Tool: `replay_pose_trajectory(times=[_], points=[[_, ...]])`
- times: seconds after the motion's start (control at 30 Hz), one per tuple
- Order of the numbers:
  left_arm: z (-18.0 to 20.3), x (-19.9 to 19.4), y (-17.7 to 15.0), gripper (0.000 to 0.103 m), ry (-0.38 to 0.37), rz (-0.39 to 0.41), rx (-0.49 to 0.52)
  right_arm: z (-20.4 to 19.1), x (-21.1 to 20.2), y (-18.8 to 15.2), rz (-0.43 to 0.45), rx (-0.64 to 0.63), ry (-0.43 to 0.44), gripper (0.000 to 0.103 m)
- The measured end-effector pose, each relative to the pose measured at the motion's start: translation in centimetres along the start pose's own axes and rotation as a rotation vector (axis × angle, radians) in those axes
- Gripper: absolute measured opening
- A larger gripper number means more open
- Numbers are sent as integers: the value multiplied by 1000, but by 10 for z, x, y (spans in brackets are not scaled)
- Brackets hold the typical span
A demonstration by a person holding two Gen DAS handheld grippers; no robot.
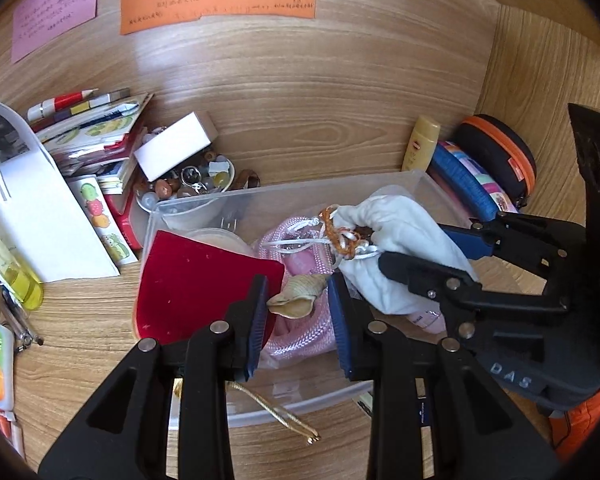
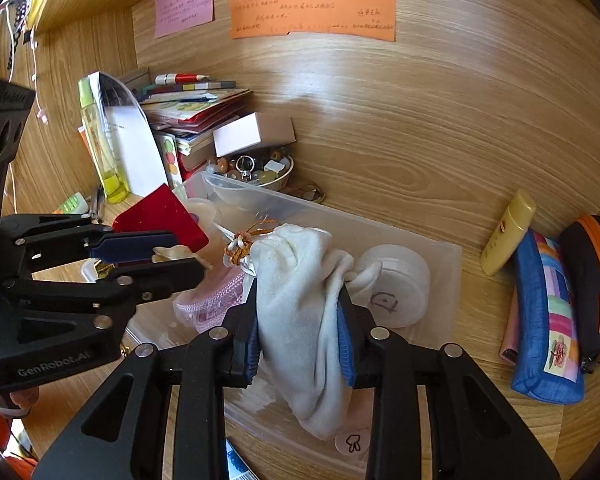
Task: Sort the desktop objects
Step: 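Carry the shell charm and white bag over the clear box with both grippers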
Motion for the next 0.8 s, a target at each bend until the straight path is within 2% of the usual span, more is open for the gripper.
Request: replay_pose_trajectory(times=[0.3,0.5,0.67,0.8], points=[[1,13,0,30,-6,-22,-17,1,7,-4,8,2,4,31],[0,14,-1,30,-10,-28,-23,3,9,-5,13,15,4,37],[-1,12,-3,32,-12,-36,-32,4,8,-6,6,19,0,46],[-2,11,-4,35,-9,-49,-48,3,7,-7,0,14,0,47]])
Point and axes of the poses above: each gripper's, at about its wrist camera, not at the fingertips, and x roughly the way its jaws point, z to its right, y to its top, the point moved 2 cm from there along x, roughly the way its jaws point, and after that the axes turned 6 degrees about -x, right-handed, at the moved point
